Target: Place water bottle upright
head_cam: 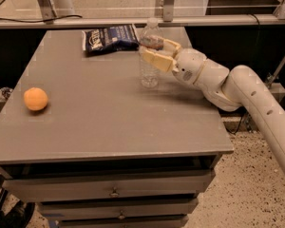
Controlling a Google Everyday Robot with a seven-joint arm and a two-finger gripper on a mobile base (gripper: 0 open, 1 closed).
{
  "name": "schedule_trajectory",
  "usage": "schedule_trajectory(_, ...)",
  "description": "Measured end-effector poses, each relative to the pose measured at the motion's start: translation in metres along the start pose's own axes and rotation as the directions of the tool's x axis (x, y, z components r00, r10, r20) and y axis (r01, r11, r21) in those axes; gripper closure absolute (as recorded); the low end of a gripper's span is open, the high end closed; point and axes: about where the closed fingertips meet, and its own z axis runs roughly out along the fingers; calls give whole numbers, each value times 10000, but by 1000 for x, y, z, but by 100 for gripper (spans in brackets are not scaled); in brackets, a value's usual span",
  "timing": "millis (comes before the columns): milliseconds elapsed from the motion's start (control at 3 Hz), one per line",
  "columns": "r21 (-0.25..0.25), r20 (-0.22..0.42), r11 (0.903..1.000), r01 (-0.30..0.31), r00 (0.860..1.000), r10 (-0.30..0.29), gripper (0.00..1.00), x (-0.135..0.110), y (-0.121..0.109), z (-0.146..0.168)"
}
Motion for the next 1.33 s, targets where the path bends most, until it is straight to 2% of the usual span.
schedule_trajectory(1000, -26, -52, 10000, 58, 10000, -58, 12, 0, 1, -2)
schedule_trajectory(1333, -111, -134, 9998, 141, 9998, -143, 0, 0, 2, -3)
